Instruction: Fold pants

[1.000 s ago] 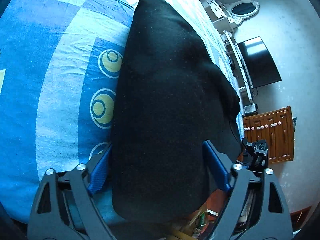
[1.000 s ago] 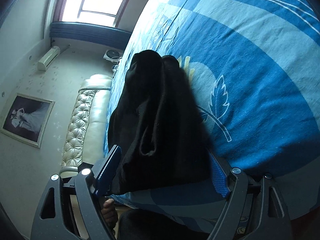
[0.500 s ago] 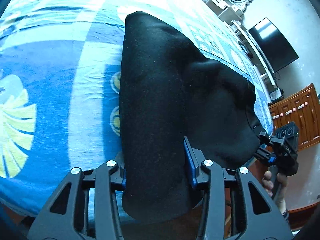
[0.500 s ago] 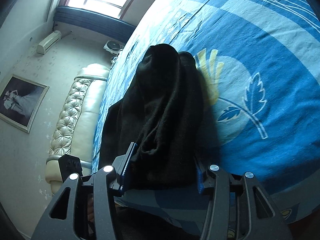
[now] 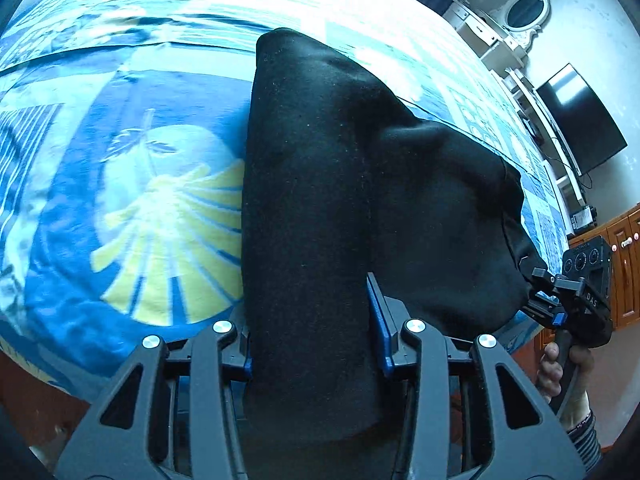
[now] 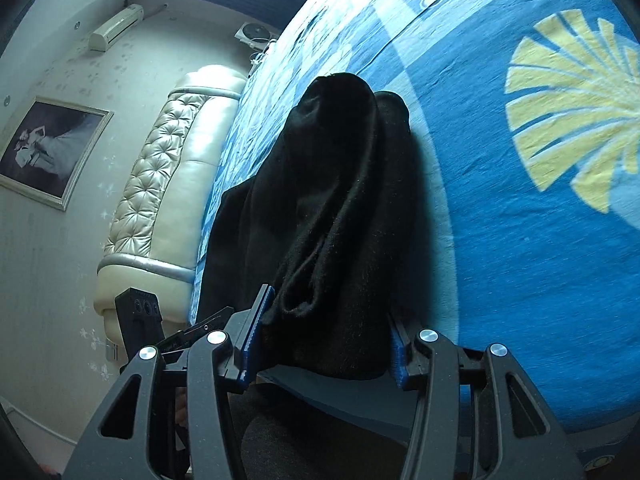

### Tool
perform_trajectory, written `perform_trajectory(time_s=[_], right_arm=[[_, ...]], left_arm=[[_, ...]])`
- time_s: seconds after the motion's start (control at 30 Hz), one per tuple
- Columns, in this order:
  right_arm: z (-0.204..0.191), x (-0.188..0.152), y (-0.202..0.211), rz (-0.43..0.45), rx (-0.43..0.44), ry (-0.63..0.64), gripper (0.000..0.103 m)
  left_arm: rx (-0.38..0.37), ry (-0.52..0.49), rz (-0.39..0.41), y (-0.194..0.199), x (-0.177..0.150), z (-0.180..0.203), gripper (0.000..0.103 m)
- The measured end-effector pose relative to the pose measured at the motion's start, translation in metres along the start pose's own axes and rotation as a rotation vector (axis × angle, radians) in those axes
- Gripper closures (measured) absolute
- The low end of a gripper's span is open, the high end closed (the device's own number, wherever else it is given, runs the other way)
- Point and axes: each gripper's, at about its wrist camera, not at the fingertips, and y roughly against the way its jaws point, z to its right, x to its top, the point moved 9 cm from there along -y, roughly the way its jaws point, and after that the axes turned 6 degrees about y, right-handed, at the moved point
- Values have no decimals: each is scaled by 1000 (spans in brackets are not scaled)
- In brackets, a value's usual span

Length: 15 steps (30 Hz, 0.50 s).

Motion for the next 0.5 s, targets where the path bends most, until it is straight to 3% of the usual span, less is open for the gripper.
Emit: perform_trajectory(time_s=[0.5], right_arm=[[9,-4,-2,-9,-5,-16,54]], left_arm=[[-8,11,1,-7,2,-5,58]])
